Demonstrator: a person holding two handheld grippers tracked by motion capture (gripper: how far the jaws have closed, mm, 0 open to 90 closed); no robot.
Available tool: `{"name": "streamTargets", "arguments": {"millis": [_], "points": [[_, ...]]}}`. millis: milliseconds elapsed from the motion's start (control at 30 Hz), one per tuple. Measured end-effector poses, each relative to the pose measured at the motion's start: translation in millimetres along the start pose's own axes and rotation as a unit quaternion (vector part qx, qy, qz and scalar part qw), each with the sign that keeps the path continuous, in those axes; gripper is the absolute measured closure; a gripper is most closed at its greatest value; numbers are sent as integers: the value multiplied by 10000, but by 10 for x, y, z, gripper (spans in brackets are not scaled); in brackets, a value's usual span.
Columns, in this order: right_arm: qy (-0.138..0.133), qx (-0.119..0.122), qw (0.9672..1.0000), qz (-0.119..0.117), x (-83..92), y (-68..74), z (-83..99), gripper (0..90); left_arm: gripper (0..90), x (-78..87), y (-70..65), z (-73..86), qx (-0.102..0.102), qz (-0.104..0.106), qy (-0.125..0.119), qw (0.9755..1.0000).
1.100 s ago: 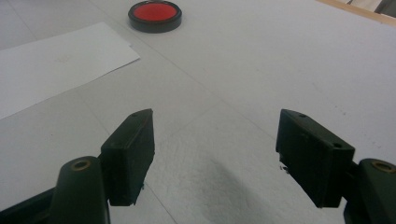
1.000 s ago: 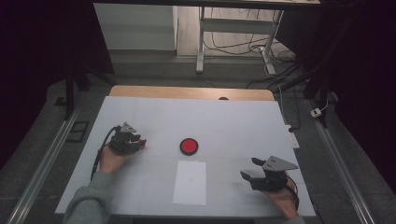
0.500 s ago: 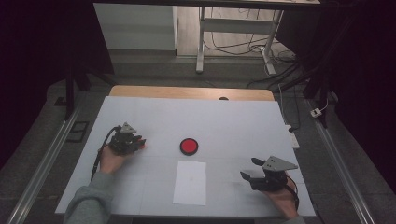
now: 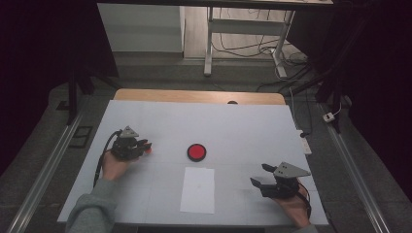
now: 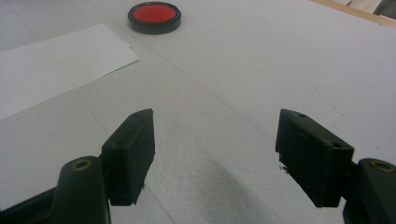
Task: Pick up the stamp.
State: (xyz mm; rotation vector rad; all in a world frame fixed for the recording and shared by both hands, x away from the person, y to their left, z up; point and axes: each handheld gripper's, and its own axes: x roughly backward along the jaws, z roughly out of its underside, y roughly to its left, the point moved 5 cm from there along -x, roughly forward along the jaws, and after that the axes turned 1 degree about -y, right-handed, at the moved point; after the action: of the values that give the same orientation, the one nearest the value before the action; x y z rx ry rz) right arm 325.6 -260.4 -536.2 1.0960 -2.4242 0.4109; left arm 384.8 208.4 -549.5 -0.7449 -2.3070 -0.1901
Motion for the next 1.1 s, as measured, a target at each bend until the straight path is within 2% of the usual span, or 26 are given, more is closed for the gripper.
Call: {"name": "streamTargets", "arguments": {"millis": [133,267,533,767,1100], "points": [[-7,16,10000,0,3,7,-2,279,723,45,-27,-18,11,73,-82,9999],[-13,26,10000,15,7,2,-3,279,723,104,-74,-49,-89,132,-150,9998],[-12,37,10000,12,3,6,-3,281,723,159,-121,-73,-104,222,-231,9994],[1,40,10000,35,4,0,0,280,723,217,-181,-111,-213,298,-295,9989],[7,45,10000,64,1,5,2,281,723,280,-306,-171,-233,641,-439,9967]]}}
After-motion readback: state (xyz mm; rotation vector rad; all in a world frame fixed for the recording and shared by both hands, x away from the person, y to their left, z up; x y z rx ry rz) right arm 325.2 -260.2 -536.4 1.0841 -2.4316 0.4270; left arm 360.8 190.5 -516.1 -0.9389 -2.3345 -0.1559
